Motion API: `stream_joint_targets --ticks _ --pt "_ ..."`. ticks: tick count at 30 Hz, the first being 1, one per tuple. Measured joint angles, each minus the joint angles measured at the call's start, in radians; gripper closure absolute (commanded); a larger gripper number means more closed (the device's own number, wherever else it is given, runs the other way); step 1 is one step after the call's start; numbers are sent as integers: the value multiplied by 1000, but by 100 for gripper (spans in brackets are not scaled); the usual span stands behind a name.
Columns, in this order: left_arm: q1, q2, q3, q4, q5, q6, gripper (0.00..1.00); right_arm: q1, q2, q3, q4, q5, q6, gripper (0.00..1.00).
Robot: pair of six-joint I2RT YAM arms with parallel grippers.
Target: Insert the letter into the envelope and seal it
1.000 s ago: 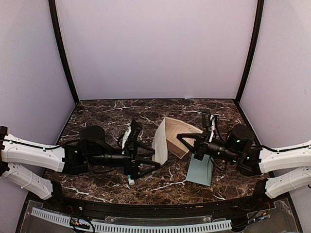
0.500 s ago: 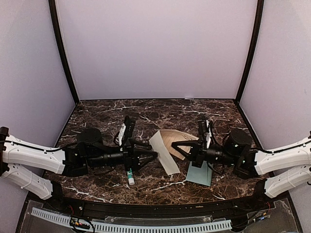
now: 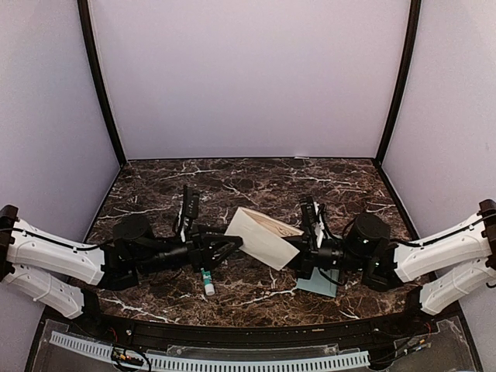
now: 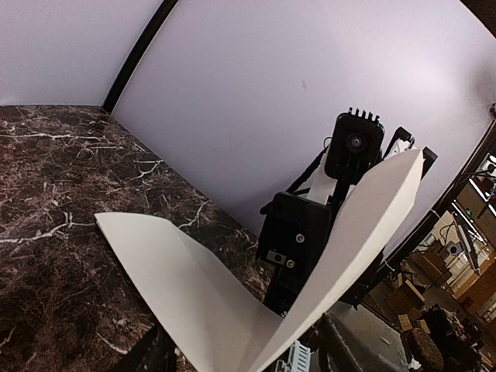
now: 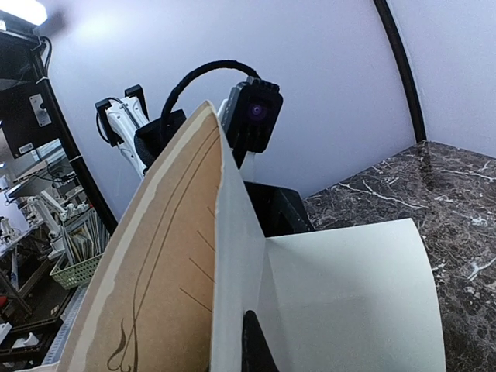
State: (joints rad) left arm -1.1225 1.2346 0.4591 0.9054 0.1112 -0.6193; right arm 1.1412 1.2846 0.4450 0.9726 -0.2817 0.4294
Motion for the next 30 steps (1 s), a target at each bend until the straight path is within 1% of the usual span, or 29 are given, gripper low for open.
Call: stream_joint_targets --ticks 7,10,15,21,24,27,30 --pt "0 -13 -33 58 3 -34 48 19 33 20 39 -10 11 100" --pt "0 -33 -51 87 4 -40 49 23 37 21 58 -14 23 100" --pt "0 -57 -80 132 14 -40 56 29 51 35 78 -28 43 100" --pt "0 -59 -98 190 44 -31 66 34 70 45 93 -53 63 100" --pt "0 -61 -107 214 57 -29 73 35 77 53 97 -66 70 100" --pt "0 -71 -110 230 71 -26 78 36 85 59 98 -74 77 100" --pt "0 -79 -115 247 79 -21 86 37 94 67 100 -82 81 100"
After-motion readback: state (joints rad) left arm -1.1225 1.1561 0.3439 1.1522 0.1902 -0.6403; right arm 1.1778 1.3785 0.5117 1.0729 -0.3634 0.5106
